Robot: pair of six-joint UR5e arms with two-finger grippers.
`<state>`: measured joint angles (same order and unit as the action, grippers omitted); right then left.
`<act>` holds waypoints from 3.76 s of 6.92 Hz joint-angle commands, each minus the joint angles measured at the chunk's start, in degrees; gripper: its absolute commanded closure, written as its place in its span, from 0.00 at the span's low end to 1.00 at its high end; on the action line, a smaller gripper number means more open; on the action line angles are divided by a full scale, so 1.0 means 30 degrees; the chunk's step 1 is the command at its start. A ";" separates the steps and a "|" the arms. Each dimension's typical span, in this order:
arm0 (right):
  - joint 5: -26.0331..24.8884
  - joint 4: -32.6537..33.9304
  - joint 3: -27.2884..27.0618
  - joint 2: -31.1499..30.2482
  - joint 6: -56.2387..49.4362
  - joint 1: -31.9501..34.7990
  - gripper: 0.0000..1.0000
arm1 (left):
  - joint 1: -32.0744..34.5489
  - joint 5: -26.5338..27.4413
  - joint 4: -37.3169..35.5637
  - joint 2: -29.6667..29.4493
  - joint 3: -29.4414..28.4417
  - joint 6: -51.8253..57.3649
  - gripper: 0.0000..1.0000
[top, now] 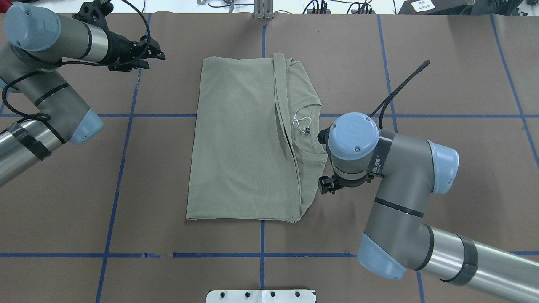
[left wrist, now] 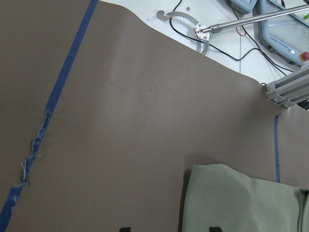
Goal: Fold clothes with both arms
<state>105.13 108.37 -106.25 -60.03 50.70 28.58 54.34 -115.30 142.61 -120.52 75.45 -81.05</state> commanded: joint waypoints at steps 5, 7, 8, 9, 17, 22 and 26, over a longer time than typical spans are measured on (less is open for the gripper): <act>-0.0121 -0.4013 0.9948 0.8052 0.2057 0.1457 0.00 | 0.0255 -0.0737 -0.0075 0.0095 0.0749 -0.0053 0.37; -0.0704 -0.5118 1.1647 0.8115 0.1910 0.1664 0.00 | 0.0255 -0.0737 -0.0075 0.0124 0.0720 -0.0053 0.37; -0.0736 -0.5445 1.2323 0.8145 0.1648 0.1897 0.00 | 0.0255 -0.0737 -0.0075 0.0124 0.0749 -0.0053 0.37; -0.0736 -0.5419 1.2678 0.8116 0.1356 0.2016 0.00 | 0.0255 -0.0737 -0.0075 0.0124 0.0749 -0.0111 0.37; 0.0904 -0.5331 0.9576 0.3980 -0.2487 0.4331 0.00 | 0.0284 -0.0766 -0.0337 0.0154 0.1450 -0.0199 0.37; 0.0380 -1.0062 1.6738 0.9283 0.1818 0.4362 0.00 | 0.0167 -0.1232 -0.1072 0.2760 0.6193 -0.1215 0.36; -0.0121 -1.0136 0.9109 0.5496 1.0492 0.2548 0.00 | -0.0390 -0.1235 -0.1042 0.2586 0.6549 -0.1459 0.36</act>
<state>104.94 78.09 -68.95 -38.09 71.09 38.12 53.47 -119.02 139.42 -112.52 94.84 -85.38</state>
